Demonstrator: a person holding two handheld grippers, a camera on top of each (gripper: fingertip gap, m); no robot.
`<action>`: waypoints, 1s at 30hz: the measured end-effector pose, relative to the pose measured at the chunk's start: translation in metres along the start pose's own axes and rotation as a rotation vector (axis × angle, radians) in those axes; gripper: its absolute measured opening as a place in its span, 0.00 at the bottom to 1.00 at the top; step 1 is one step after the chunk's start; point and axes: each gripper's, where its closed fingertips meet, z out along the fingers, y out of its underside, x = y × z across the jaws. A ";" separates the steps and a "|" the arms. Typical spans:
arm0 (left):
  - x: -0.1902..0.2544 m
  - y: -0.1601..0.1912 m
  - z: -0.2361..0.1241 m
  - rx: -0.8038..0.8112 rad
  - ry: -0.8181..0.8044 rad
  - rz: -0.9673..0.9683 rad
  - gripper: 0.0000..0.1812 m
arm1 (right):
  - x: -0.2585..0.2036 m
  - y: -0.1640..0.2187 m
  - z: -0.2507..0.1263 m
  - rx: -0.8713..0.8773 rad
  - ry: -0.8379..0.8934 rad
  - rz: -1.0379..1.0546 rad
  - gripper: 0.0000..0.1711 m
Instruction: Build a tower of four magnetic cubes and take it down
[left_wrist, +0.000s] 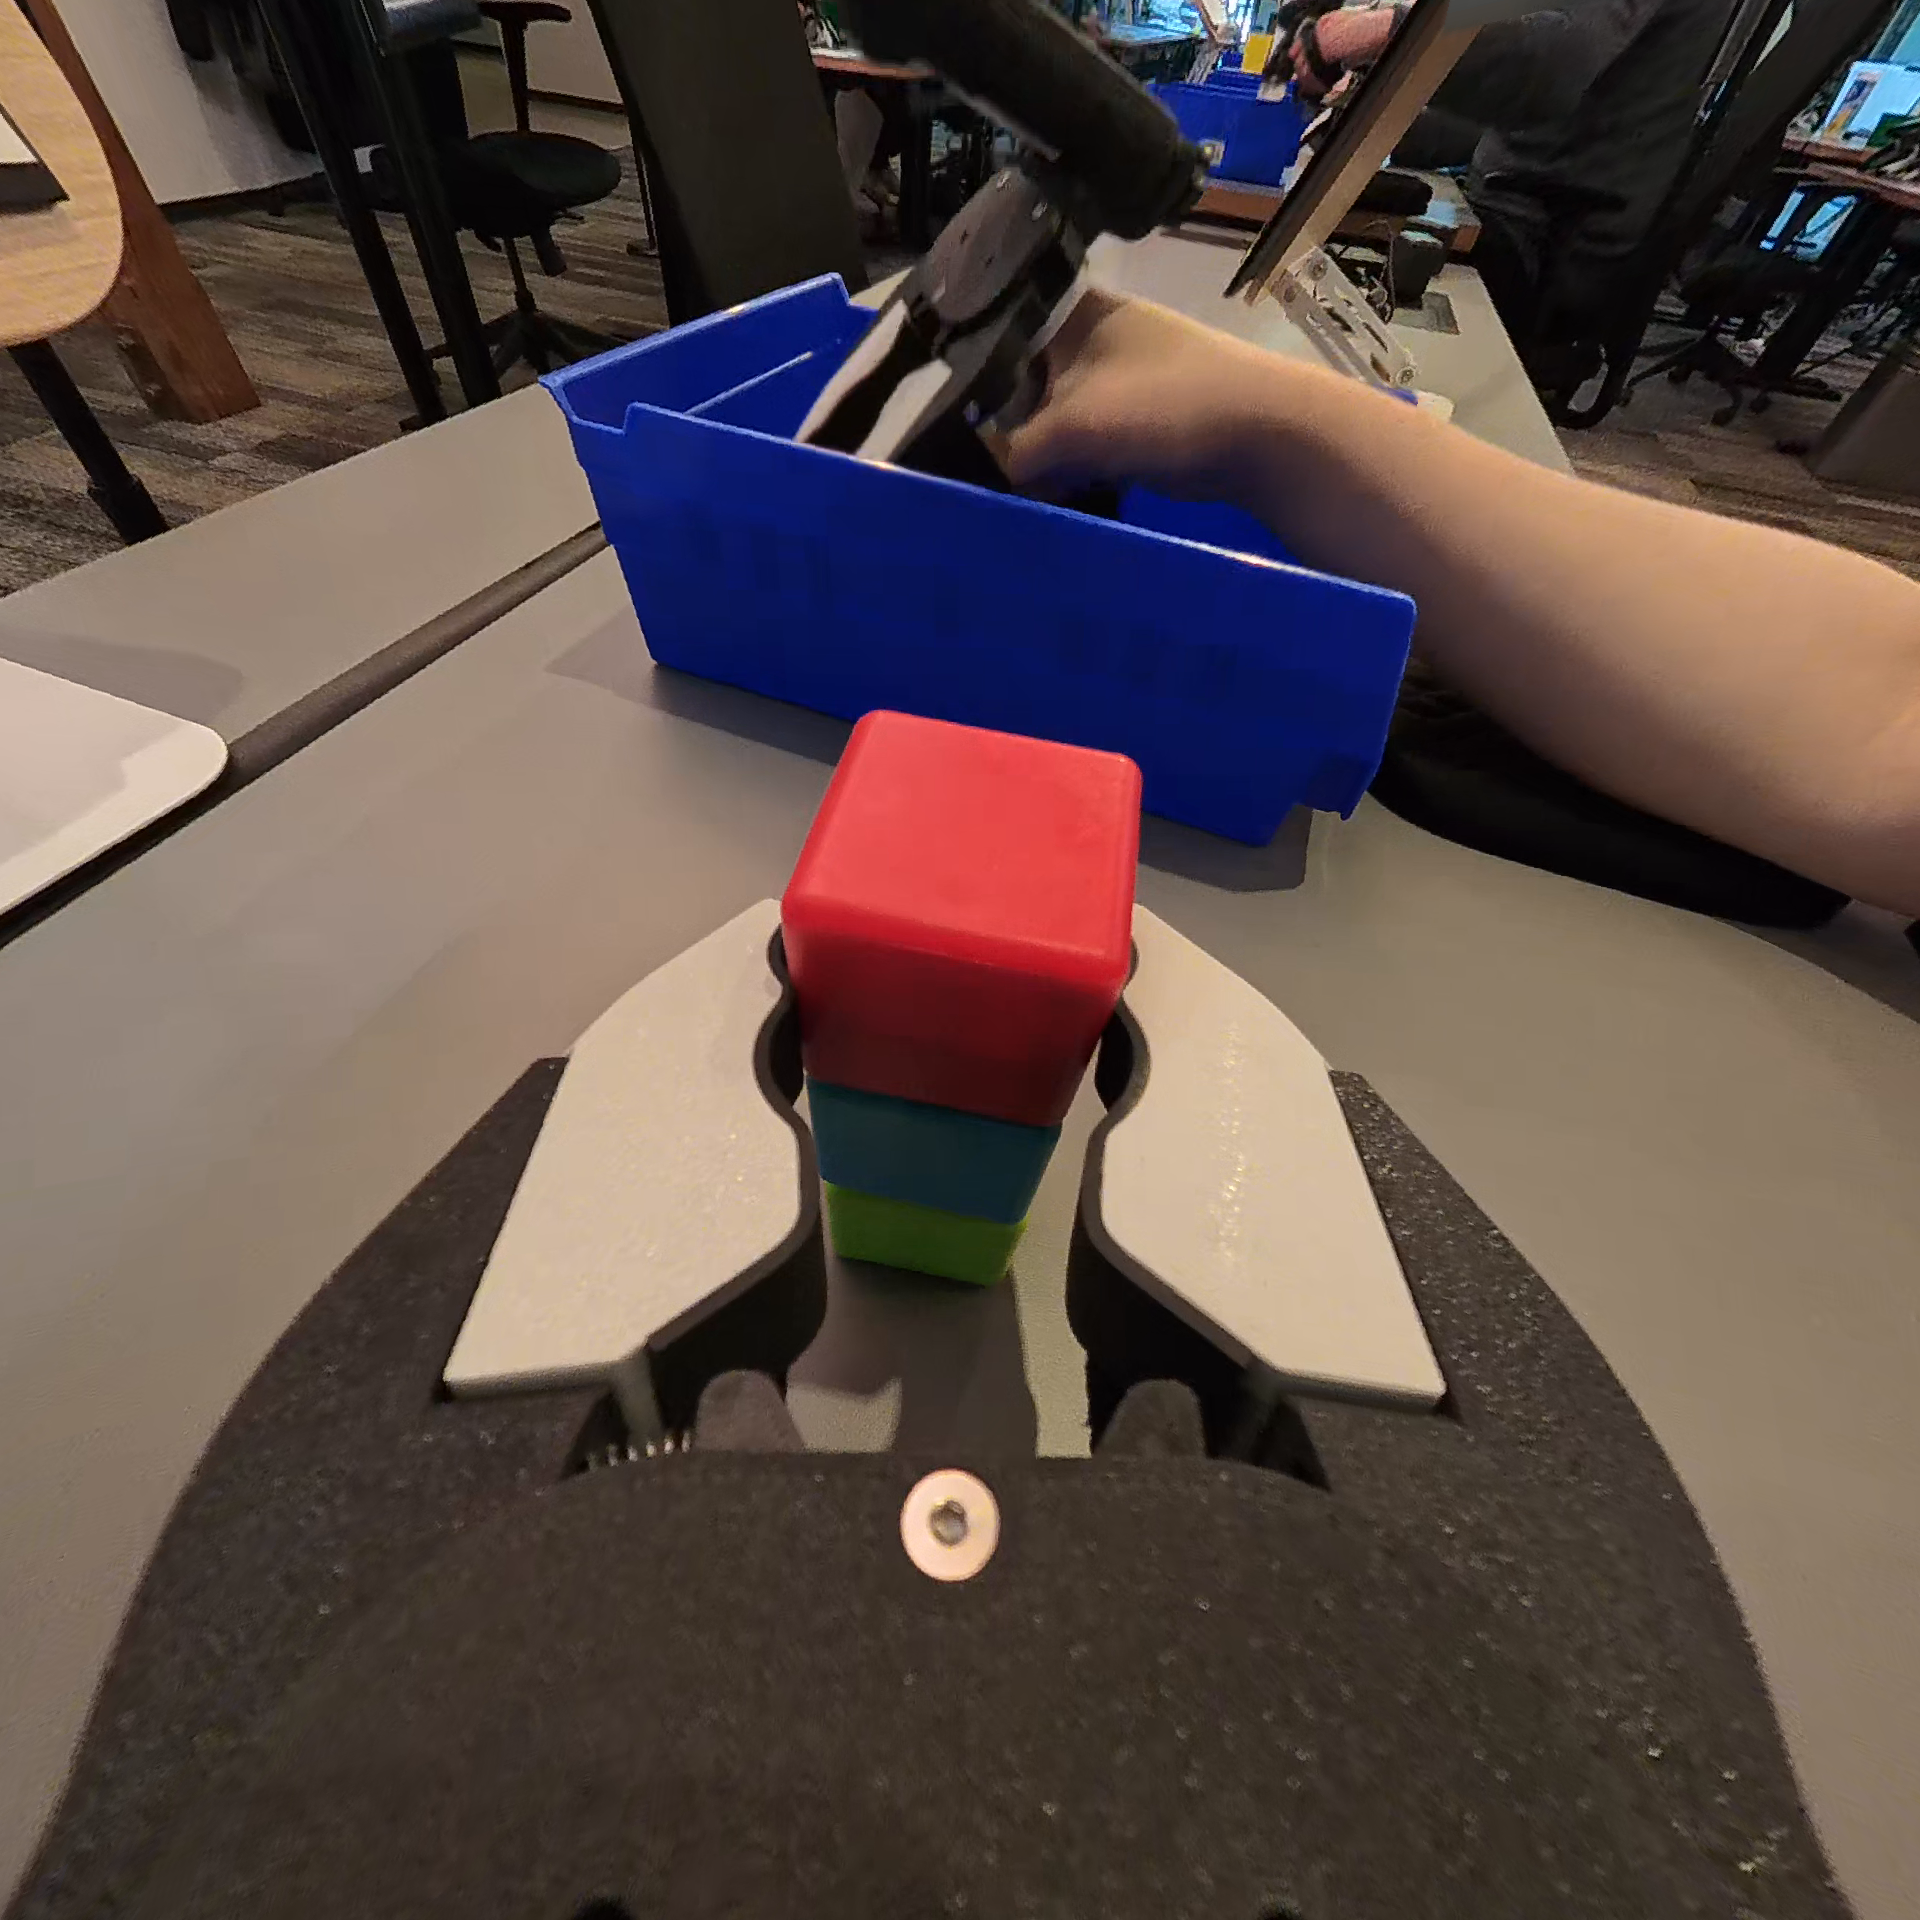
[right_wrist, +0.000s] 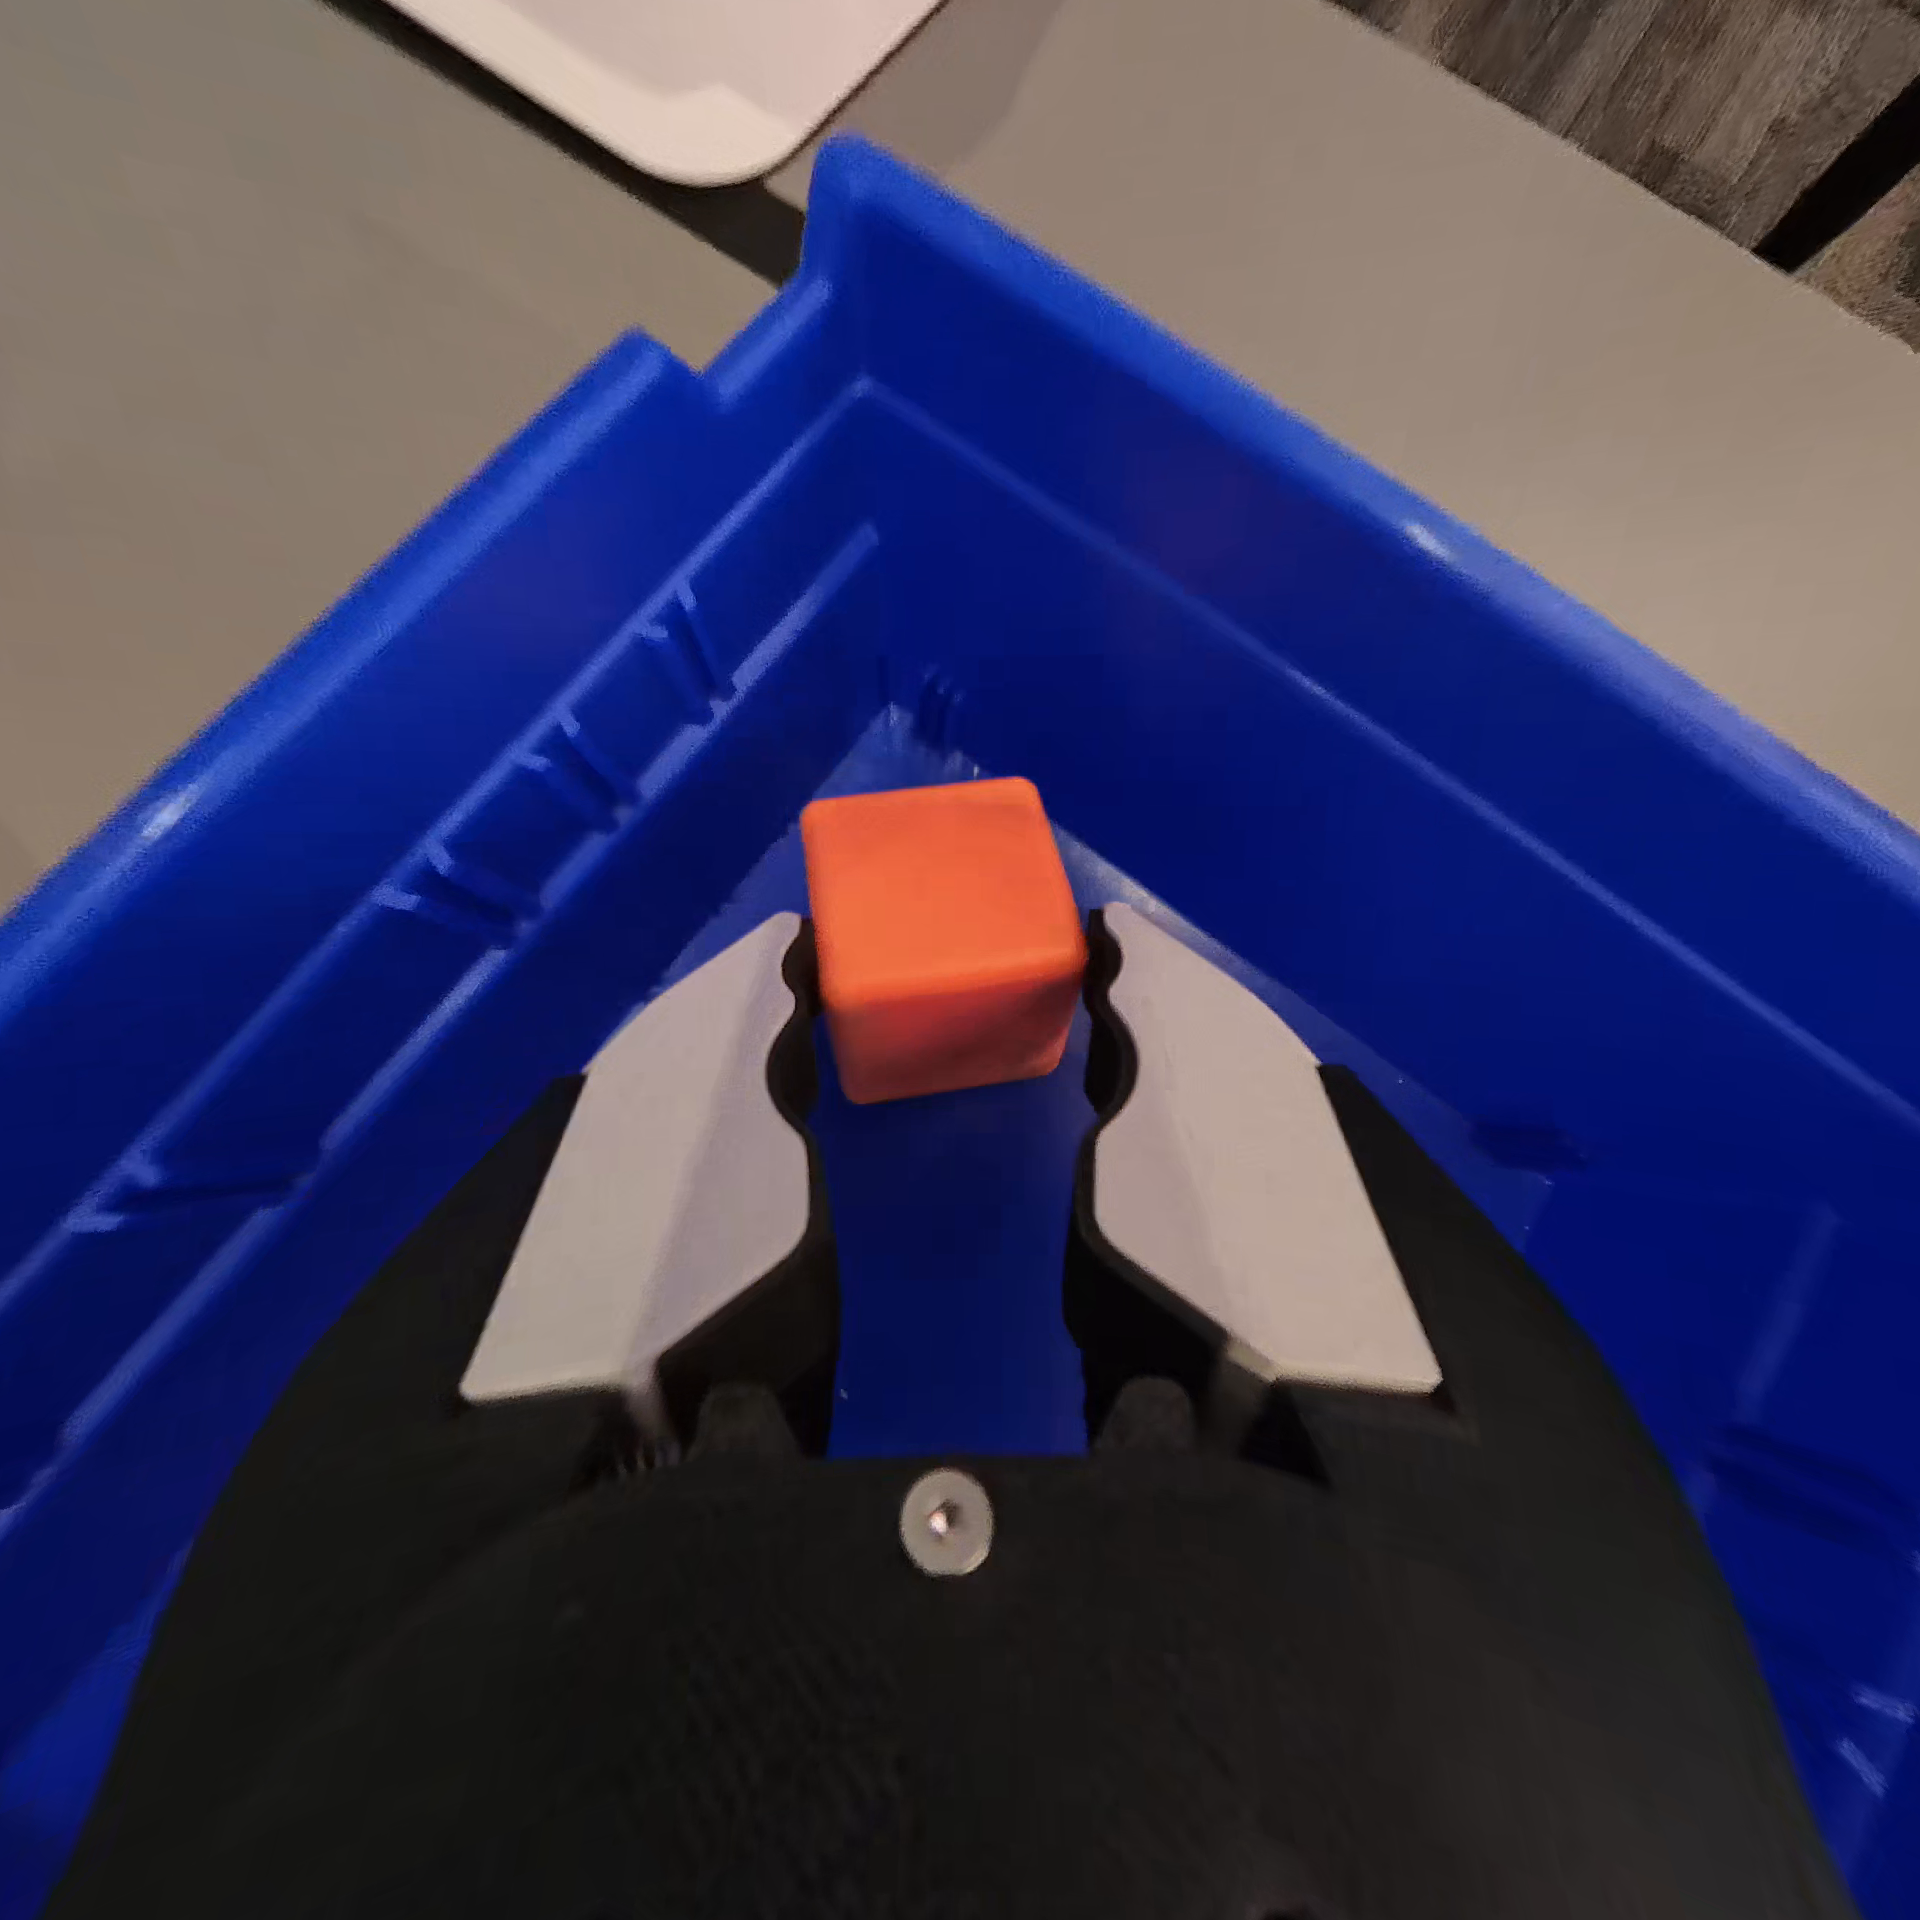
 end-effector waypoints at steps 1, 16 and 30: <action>0.000 0.000 0.000 0.001 0.000 -0.001 0.30 | 0.000 0.003 0.004 -0.017 0.010 -0.019 0.30; -0.003 0.050 0.012 -0.281 -0.073 0.083 0.39 | 0.015 -0.019 -0.056 0.009 0.111 -0.072 0.34; 0.000 0.041 0.014 -0.180 -0.007 0.017 0.31 | -0.247 -0.076 -0.091 0.226 -0.637 -0.599 0.43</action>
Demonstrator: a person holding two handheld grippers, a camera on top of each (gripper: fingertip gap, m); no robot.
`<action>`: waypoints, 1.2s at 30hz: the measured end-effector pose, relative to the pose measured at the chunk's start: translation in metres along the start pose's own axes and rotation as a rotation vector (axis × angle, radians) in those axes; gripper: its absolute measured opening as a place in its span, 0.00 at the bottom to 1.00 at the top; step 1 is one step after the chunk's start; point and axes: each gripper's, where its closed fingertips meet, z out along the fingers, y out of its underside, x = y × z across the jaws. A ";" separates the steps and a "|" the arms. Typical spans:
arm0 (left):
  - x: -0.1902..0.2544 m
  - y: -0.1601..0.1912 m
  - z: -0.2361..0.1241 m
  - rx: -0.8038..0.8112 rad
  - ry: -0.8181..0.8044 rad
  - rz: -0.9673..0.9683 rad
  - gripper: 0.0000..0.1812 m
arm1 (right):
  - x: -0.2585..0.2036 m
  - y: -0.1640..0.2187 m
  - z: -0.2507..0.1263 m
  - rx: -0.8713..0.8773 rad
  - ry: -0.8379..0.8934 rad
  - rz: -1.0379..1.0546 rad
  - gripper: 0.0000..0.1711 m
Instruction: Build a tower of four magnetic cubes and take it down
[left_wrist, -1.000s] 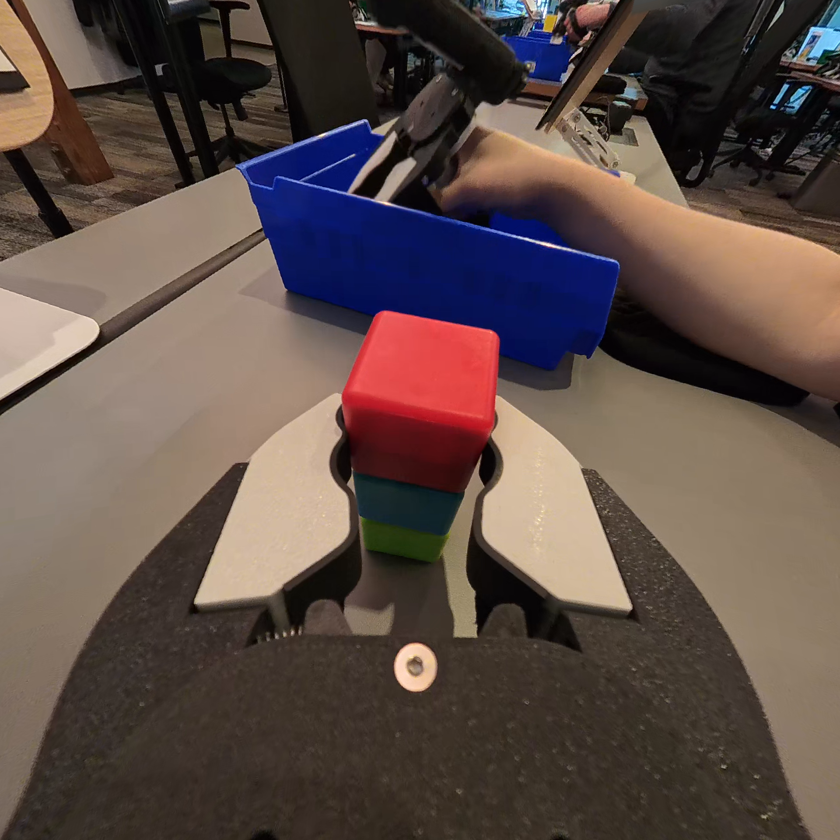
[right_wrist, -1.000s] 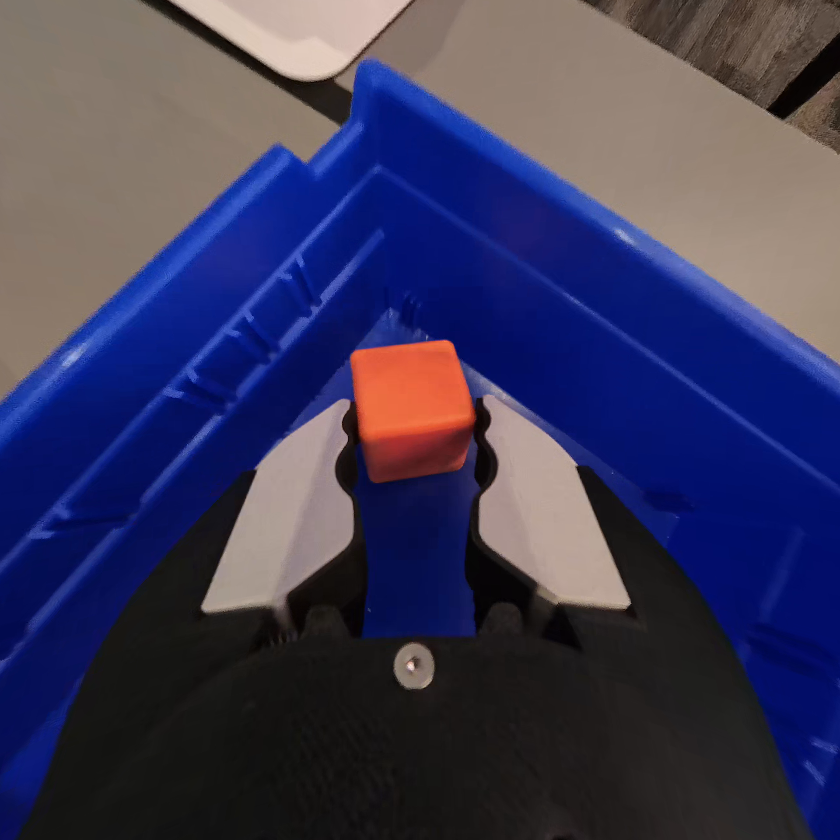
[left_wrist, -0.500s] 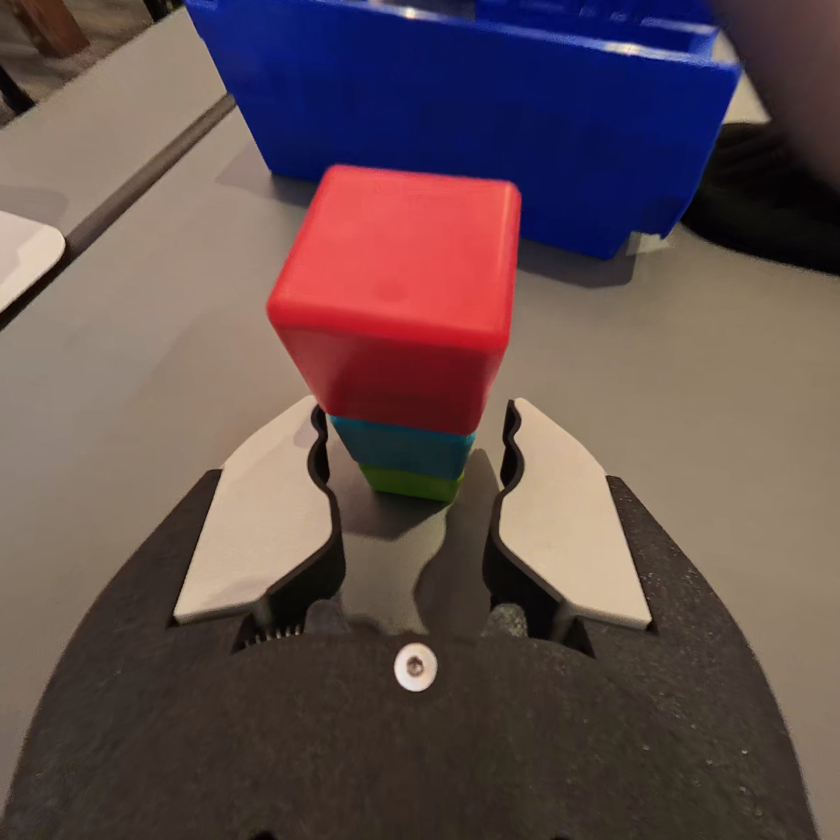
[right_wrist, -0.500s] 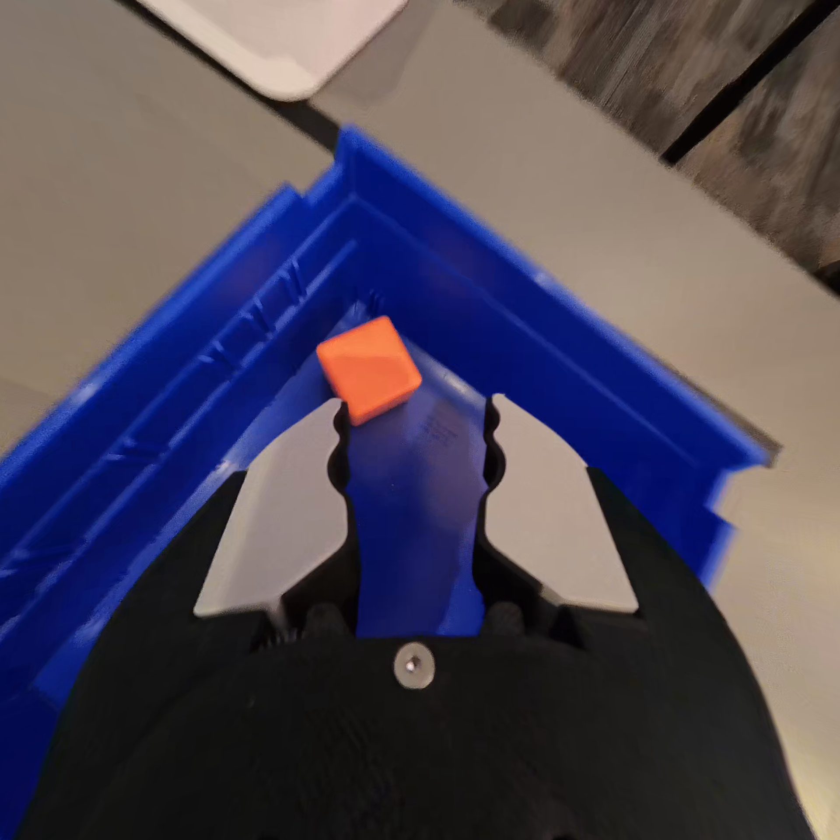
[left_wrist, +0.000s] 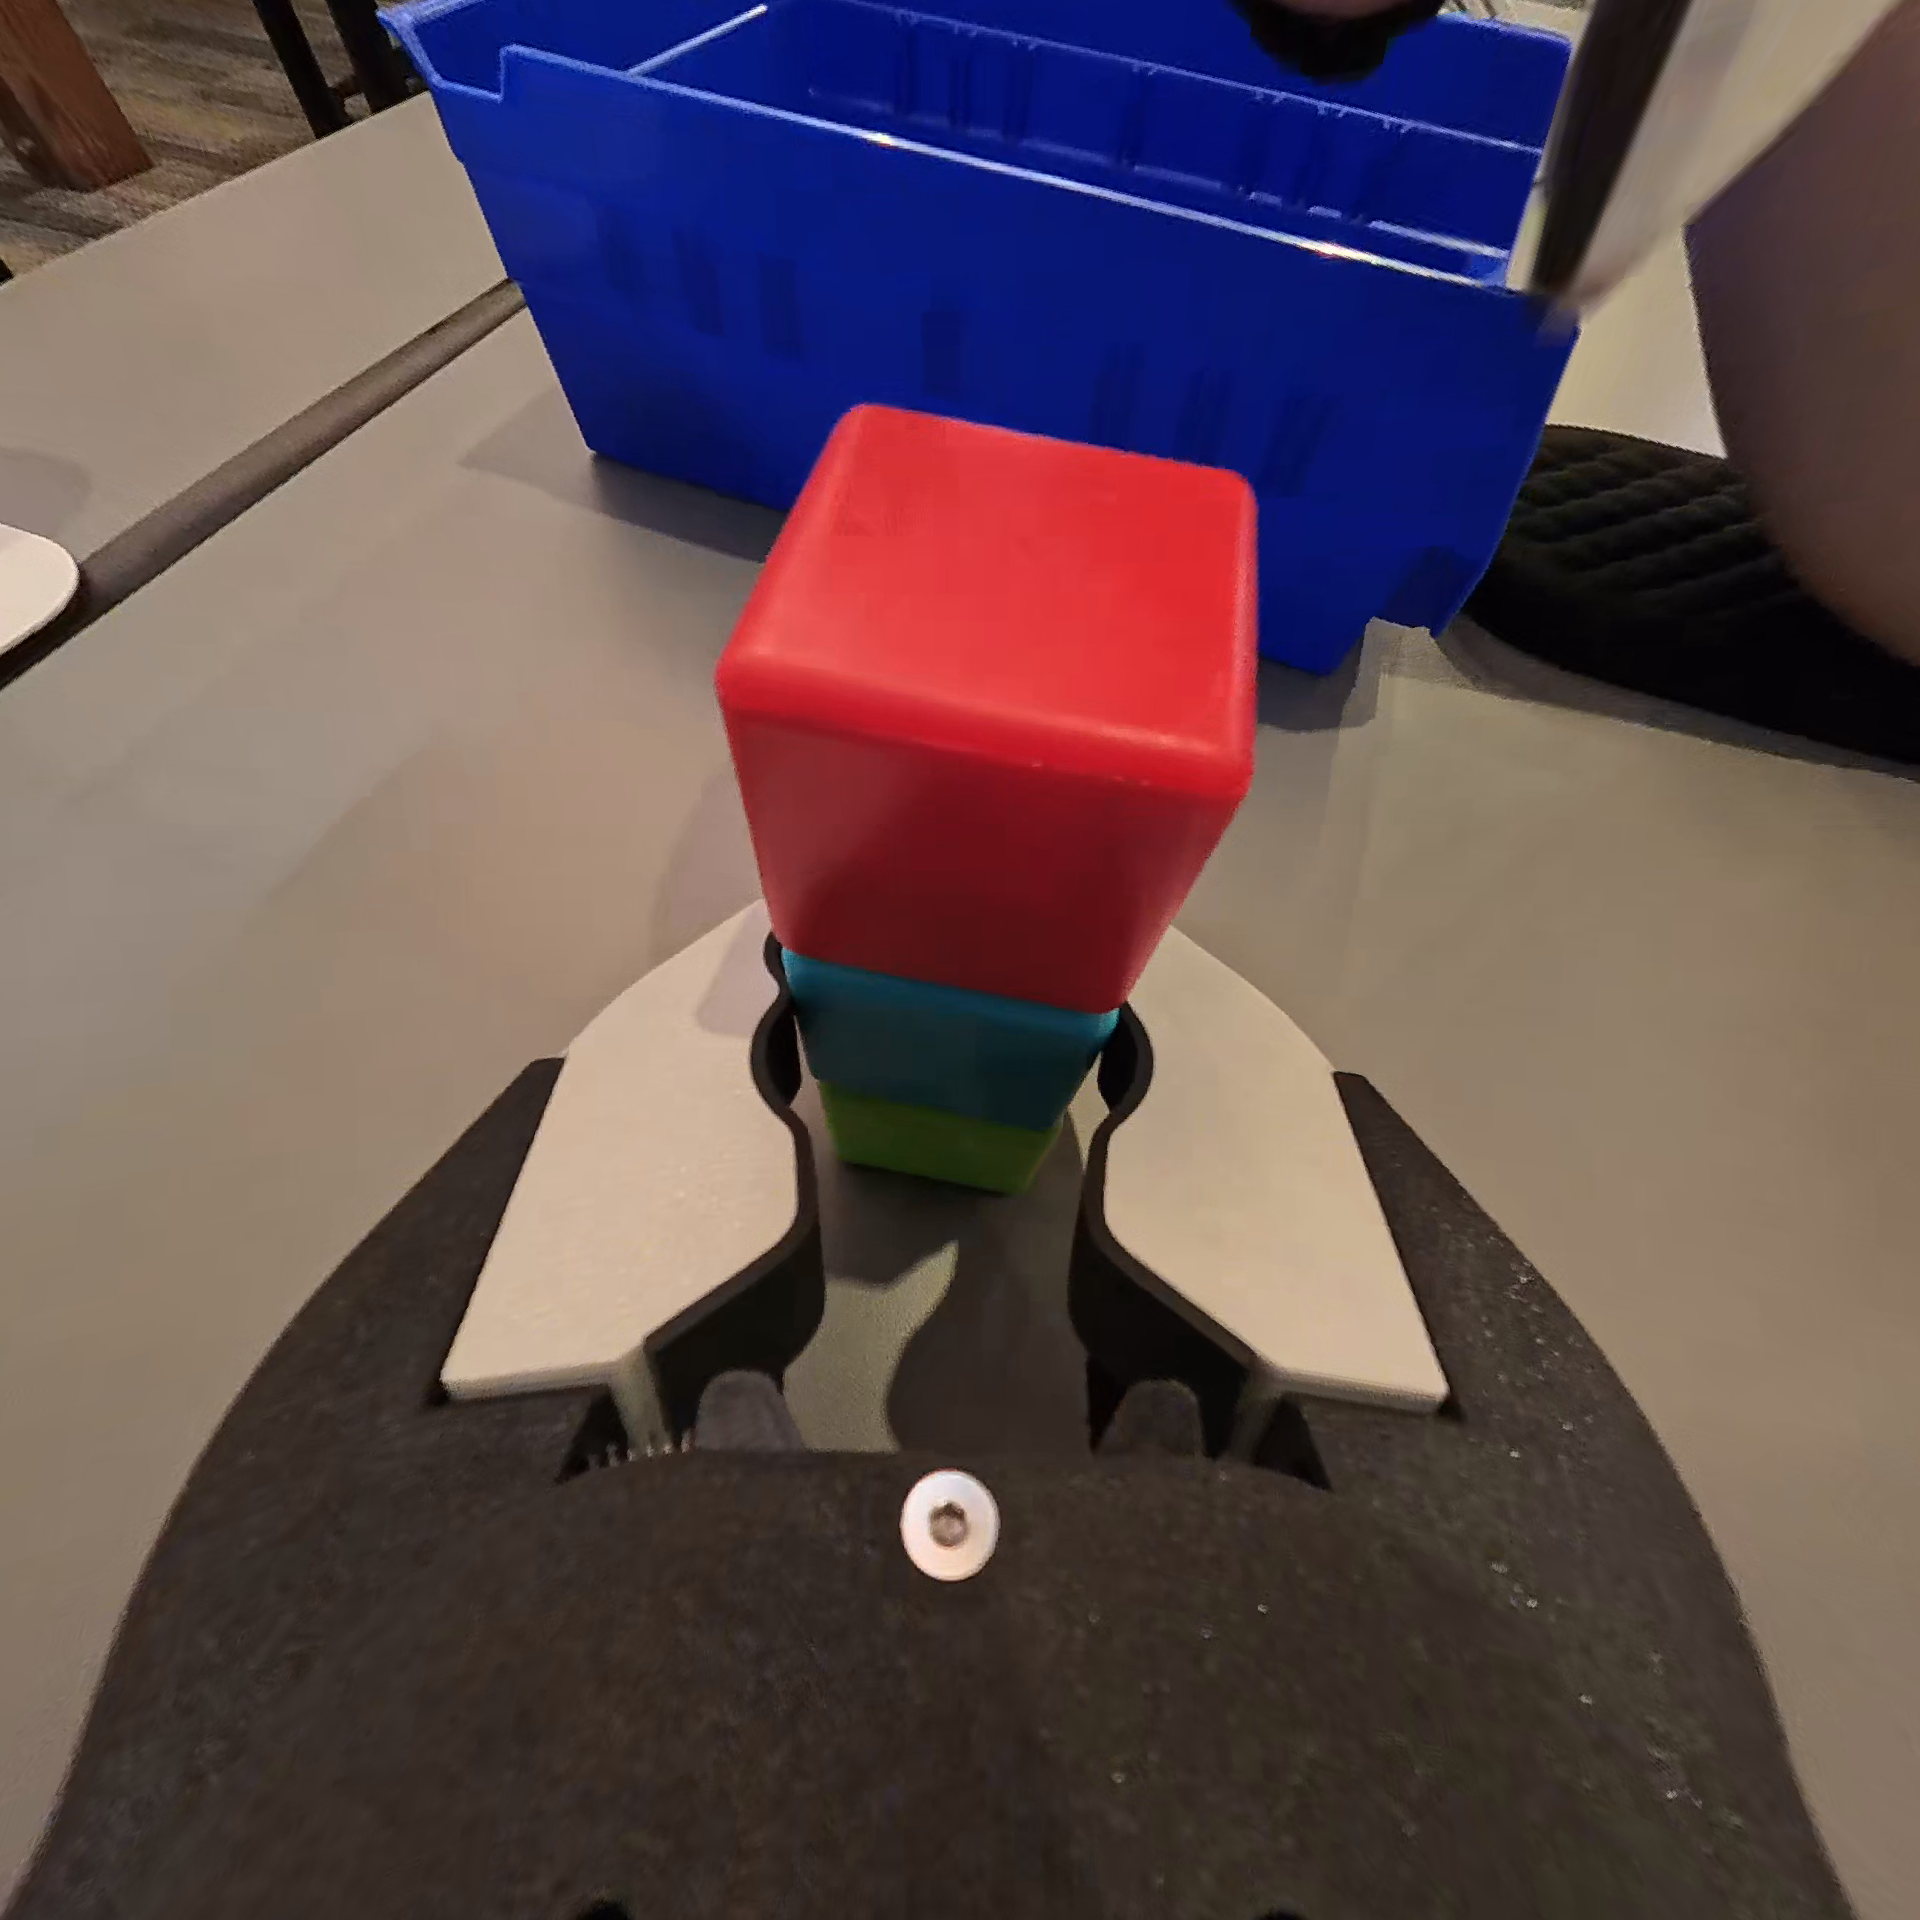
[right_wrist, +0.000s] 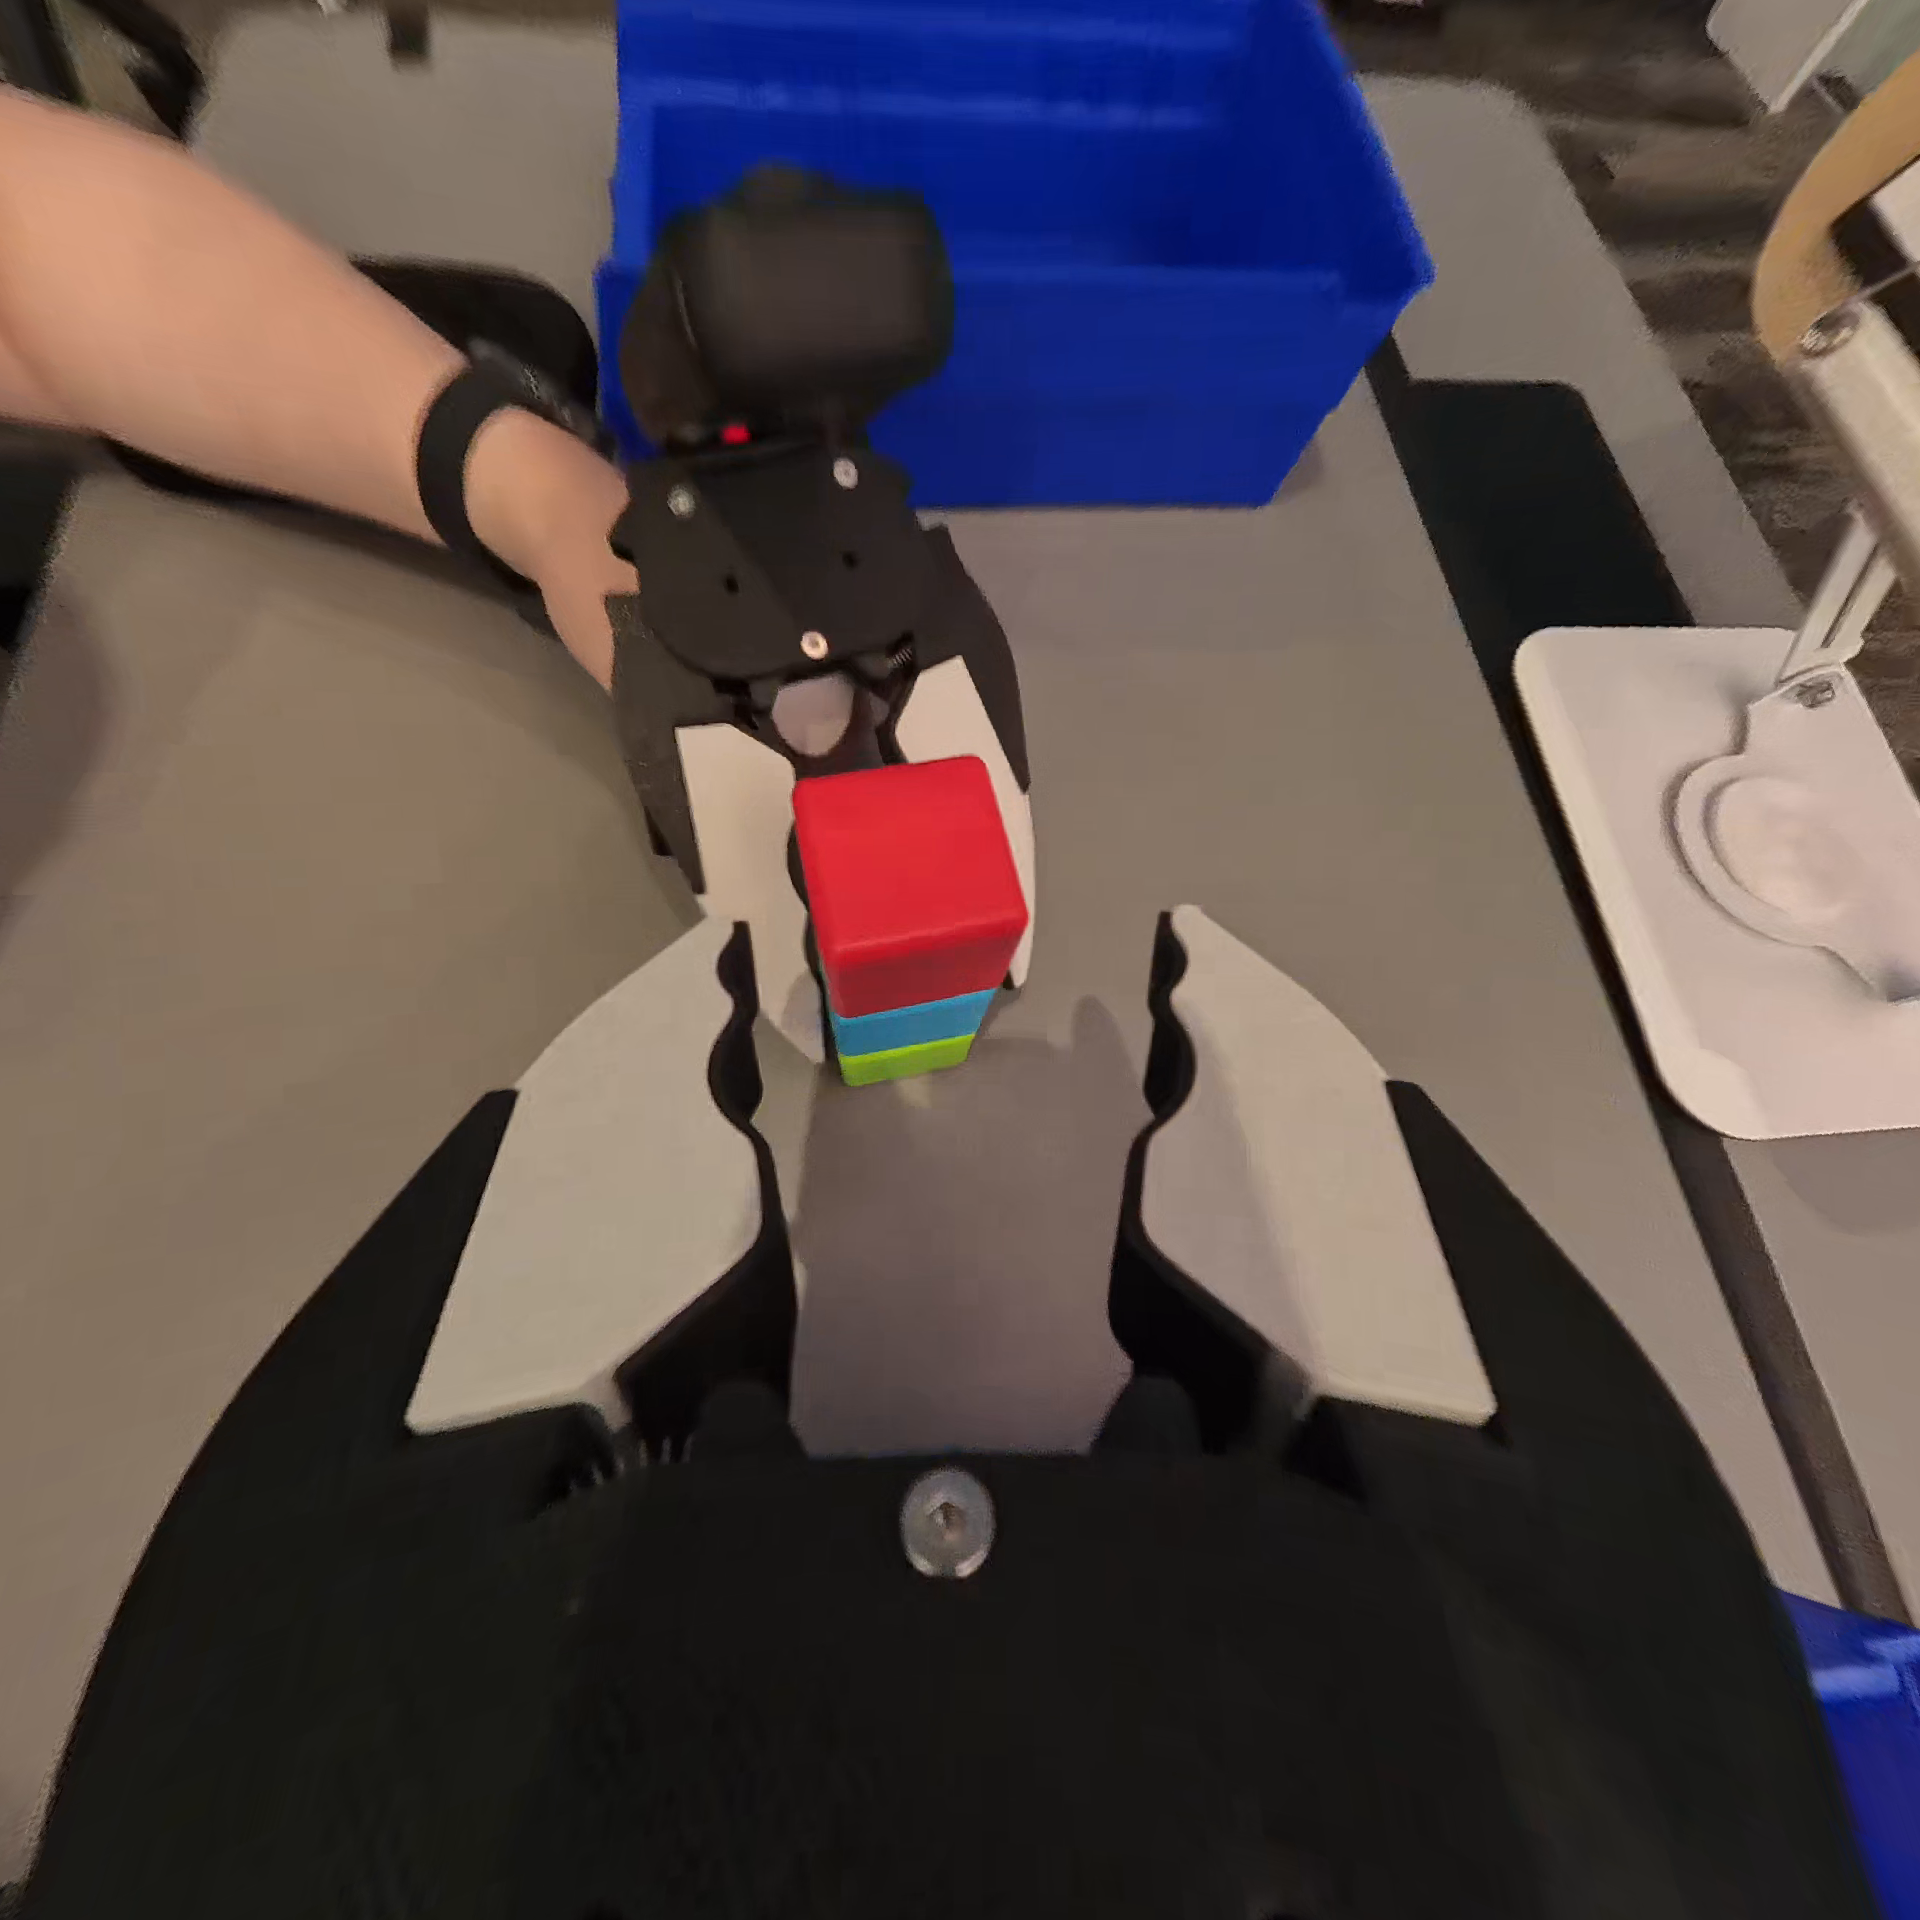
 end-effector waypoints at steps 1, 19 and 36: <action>0.001 0.000 0.000 0.001 0.007 0.002 0.31 | 0.000 0.003 0.008 -0.027 0.011 -0.017 0.43; 0.001 0.001 -0.002 0.002 0.038 0.008 0.30 | -0.009 0.006 0.035 0.020 -0.109 0.055 0.29; 0.002 0.002 -0.001 -0.039 0.019 0.043 0.30 | -0.010 -0.004 0.021 0.035 -0.132 0.100 0.29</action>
